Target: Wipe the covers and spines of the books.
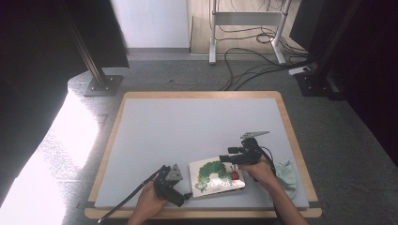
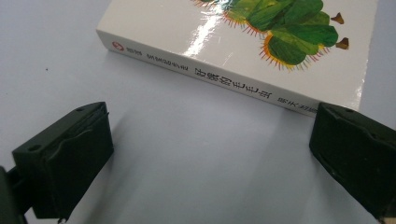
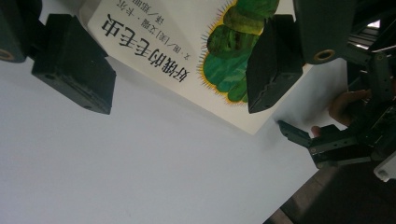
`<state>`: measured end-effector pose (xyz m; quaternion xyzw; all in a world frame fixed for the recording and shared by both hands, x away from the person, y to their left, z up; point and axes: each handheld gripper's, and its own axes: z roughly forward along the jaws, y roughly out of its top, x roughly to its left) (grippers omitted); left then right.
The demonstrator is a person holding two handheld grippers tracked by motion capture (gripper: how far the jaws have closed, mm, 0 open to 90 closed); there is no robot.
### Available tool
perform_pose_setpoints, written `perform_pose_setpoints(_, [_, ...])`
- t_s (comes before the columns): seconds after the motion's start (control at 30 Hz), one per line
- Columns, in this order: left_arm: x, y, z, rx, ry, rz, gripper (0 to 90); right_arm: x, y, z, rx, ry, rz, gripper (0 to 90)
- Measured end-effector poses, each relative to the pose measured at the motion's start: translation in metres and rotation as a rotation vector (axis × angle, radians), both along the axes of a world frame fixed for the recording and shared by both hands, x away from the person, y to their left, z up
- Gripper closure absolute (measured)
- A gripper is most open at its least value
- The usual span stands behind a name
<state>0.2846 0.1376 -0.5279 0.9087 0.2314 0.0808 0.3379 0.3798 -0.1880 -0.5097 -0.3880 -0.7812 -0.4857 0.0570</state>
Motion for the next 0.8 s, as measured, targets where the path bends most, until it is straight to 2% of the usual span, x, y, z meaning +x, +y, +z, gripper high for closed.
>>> perform_pose_setpoints(0.23, [0.000, 0.000, 0.000, 0.000, -0.001, 0.002, 0.0, -0.005, -0.008, -0.002, 0.006, 0.003, -0.003, 23.7])
perform_pose_setpoints(0.33, [0.000, 0.000, 0.000, 0.001, -0.001, 0.003, 0.0, -0.004, -0.009, -0.003, 0.015, 0.012, -0.008, 23.4])
perform_pose_setpoints(0.47, [0.000, 0.000, 0.000, 0.000, -0.001, 0.004, 0.0, -0.005, -0.007, -0.001, 0.006, 0.001, -0.012, 23.6])
perform_pose_setpoints(0.6, [0.000, -0.001, 0.000, 0.000, -0.002, 0.004, 0.0, -0.010, -0.004, -0.001, -0.066, -0.030, -0.017, 23.2])
perform_pose_setpoints(0.73, [0.000, 0.000, 0.000, 0.003, -0.002, 0.002, 0.0, -0.023, -0.004, -0.005, -0.213, -0.075, -0.029, 16.5])
perform_pose_setpoints(0.8, [-0.001, -0.001, 0.000, 0.000, -0.001, 0.004, 0.0, -0.033, -0.007, -0.007, -0.257, -0.089, -0.039, 13.5])
